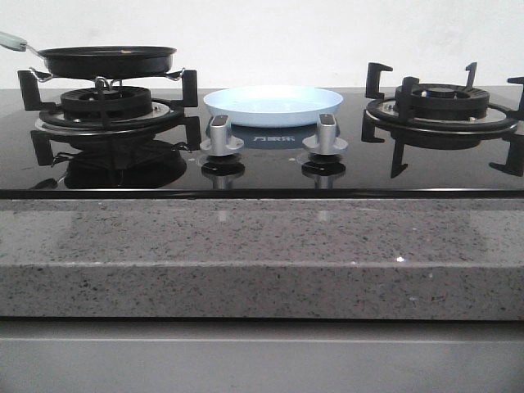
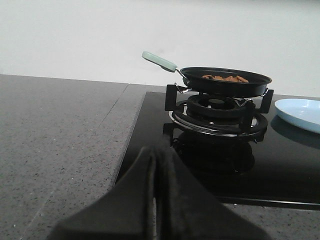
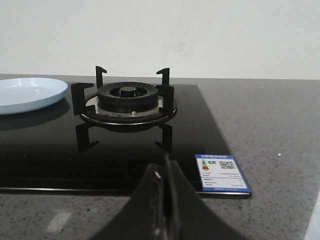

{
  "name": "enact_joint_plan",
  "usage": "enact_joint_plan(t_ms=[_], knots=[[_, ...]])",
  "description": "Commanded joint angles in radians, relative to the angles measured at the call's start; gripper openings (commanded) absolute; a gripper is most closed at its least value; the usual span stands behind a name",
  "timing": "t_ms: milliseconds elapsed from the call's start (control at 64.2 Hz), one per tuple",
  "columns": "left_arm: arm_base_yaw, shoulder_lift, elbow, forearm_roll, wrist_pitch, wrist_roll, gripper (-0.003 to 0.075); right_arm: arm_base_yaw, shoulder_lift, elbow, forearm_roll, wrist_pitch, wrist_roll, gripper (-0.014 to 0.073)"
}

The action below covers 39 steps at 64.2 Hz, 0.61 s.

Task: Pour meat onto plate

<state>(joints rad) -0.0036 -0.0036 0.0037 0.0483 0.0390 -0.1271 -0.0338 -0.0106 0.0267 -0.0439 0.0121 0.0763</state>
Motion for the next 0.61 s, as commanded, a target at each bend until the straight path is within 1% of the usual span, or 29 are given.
enact_joint_plan(t_ms=[0, 140, 312, 389, 452, 592], knots=[[0.001, -0.015, 0.005, 0.001, -0.089, -0.009, -0.002, -0.007, -0.016, -0.006, -0.015, -0.075, 0.003, -0.0069], [0.001, -0.015, 0.005, 0.001, -0.091, -0.009, -0.002, -0.007, -0.016, -0.006, -0.015, -0.075, 0.003, -0.0069], [0.001, -0.015, 0.001, -0.015, -0.165, -0.009, -0.002, -0.007, -0.016, -0.006, -0.015, -0.082, 0.003, -0.0069], [0.001, -0.015, -0.03, -0.029, -0.17, -0.009, -0.002, -0.007, -0.016, -0.012, -0.009, -0.092, 0.003, -0.0069], [0.001, -0.013, -0.067, -0.029, -0.155, -0.009, -0.002, -0.007, -0.016, -0.033, 0.007, -0.078, 0.003, -0.0069], [0.001, -0.013, -0.205, -0.027, -0.039, -0.009, -0.002, -0.007, -0.011, -0.14, 0.01, 0.034, 0.003, -0.0069]])
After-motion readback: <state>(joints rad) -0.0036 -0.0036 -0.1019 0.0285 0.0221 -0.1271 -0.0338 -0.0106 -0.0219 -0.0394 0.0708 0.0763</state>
